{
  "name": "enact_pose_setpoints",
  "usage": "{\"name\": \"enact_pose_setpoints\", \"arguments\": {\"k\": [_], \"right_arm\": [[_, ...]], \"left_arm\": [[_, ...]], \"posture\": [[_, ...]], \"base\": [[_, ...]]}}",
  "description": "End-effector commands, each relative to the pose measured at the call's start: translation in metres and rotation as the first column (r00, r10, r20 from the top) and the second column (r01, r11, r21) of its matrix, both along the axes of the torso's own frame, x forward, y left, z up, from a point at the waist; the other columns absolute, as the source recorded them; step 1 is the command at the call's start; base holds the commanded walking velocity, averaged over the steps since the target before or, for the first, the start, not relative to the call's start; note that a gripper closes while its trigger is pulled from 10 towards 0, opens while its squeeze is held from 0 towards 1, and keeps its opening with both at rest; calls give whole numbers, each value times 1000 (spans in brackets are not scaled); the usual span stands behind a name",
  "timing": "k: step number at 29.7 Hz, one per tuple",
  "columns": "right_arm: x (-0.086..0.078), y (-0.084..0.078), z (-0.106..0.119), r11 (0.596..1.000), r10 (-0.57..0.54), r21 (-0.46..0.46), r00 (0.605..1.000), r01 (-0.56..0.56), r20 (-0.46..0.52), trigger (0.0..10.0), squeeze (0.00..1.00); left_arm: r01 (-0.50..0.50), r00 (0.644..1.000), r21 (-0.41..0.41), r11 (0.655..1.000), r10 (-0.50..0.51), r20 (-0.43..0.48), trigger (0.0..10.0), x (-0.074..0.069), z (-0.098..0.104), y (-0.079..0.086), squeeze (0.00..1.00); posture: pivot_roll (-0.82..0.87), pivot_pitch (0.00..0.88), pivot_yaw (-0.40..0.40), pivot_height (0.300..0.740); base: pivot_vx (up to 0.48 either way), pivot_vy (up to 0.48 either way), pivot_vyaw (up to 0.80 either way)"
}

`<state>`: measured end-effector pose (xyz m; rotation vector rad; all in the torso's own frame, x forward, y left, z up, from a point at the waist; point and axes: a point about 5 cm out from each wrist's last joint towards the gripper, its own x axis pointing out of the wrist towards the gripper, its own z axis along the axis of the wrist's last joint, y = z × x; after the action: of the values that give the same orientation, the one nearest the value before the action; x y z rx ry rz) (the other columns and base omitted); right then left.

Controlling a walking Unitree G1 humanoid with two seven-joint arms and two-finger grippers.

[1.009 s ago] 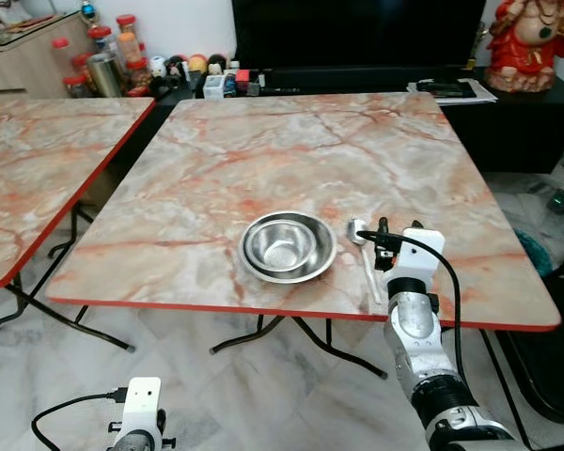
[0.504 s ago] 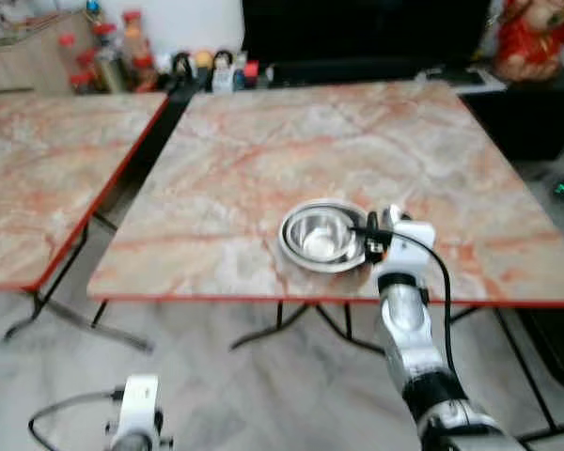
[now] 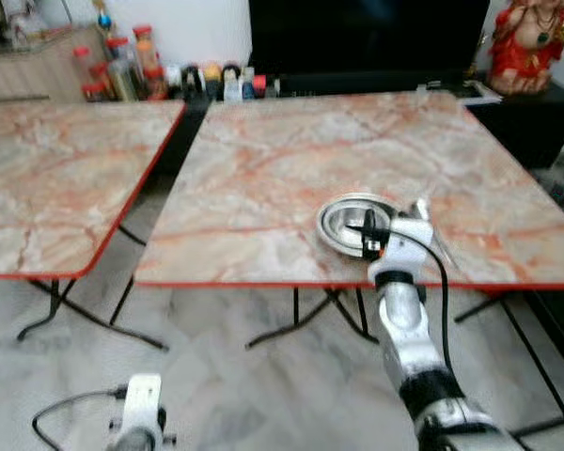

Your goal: Setting the table

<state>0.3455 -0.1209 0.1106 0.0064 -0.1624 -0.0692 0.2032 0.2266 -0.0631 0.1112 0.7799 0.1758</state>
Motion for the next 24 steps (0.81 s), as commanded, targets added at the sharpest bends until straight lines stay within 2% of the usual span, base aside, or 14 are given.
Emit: {"name": "enact_pose_setpoints", "arguments": {"k": [1,13,24], "right_arm": [[3,-4,4,1000,-2,-11,1000,2,5,10000,0],[2,0,-4,999,40,-22,998,-41,-41,10000,0],[2,0,-4,998,56,-23,998,-56,-41,10000,0]], "left_arm": [[-17,1000,-9,1000,17,3,10000,2,0,-2,0],[-21,1000,-14,1000,21,2,10000,1,0,-3,0],[-20,1000,-14,1000,20,2,10000,2,0,-3,0]], "posture": [[24,0,63,740],[25,0,57,740],[21,0,59,740]], "base": [[0,368,0],[0,371,0],[0,373,0]]}}
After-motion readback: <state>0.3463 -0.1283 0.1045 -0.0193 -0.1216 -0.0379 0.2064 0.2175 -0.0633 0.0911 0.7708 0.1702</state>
